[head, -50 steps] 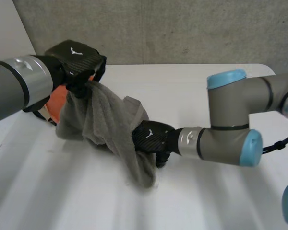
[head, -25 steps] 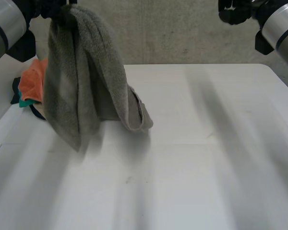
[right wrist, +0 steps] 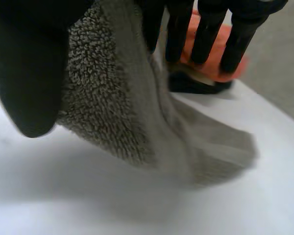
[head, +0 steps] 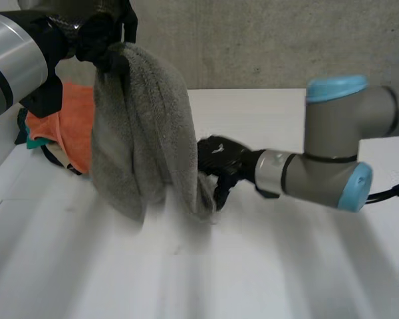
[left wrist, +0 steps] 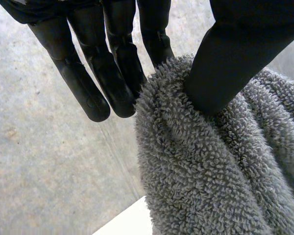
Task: Fold the laundry.
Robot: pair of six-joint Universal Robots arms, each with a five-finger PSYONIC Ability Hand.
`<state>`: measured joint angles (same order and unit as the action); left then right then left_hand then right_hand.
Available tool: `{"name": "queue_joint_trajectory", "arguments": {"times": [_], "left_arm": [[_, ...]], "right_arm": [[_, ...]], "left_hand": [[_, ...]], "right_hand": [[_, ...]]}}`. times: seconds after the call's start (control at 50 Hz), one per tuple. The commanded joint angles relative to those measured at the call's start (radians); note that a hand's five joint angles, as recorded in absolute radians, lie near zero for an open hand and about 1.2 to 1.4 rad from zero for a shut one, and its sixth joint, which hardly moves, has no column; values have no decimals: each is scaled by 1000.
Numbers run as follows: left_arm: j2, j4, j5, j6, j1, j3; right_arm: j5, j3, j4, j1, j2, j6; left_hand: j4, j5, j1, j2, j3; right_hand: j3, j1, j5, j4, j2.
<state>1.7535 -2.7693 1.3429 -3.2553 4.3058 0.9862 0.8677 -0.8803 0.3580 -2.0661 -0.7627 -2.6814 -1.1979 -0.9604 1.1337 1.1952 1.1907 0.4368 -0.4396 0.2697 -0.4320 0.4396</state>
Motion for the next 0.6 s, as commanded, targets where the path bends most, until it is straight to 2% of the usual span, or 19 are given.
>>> {"name": "queue_joint_trajectory", "arguments": {"times": [0.02,0.04,0.08,0.12,0.14,0.26,0.34,0.42,0.52,0.6], "left_arm": [[0,-1,5,-4,22,40],[3,-1,7,-4,31,43],[9,-1,12,-6,51,48],[18,-3,19,-6,69,40],[20,-3,21,-6,75,37],[55,-44,36,43,91,29],[106,-110,62,120,65,63],[170,-151,130,173,31,124],[266,-167,212,186,-9,222],[319,-164,179,177,-31,298]], "right_arm": [[103,58,-60,-49,43,-138],[208,95,-94,-34,46,-206],[360,150,-140,12,33,-302],[465,200,-198,70,-10,-382],[482,214,-220,93,-29,-405],[496,232,-370,188,-141,-599],[488,181,-393,198,-179,-629],[473,71,-356,202,-187,-580],[475,-135,-327,202,-187,-432],[475,-296,-313,205,-179,-292]], "left_hand": [[-198,-261,263,201,206],[-198,-261,263,201,206],[-198,-261,263,201,206],[-198,-261,263,201,206],[-198,-261,263,201,206],[-198,-261,263,201,206],[-198,-261,263,201,206],[-198,-261,263,201,206],[-198,-261,263,201,206],[-167,-230,231,169,174]], "right_hand": [[959,-957,952,-964,957],[959,-957,952,-964,957],[959,-957,952,-964,957],[959,-957,952,-964,957],[959,-957,952,-964,957],[959,-957,952,-964,957],[959,-957,952,-964,957],[959,-957,952,-964,957],[959,-957,952,-964,957],[959,-957,952,-964,957]]}}
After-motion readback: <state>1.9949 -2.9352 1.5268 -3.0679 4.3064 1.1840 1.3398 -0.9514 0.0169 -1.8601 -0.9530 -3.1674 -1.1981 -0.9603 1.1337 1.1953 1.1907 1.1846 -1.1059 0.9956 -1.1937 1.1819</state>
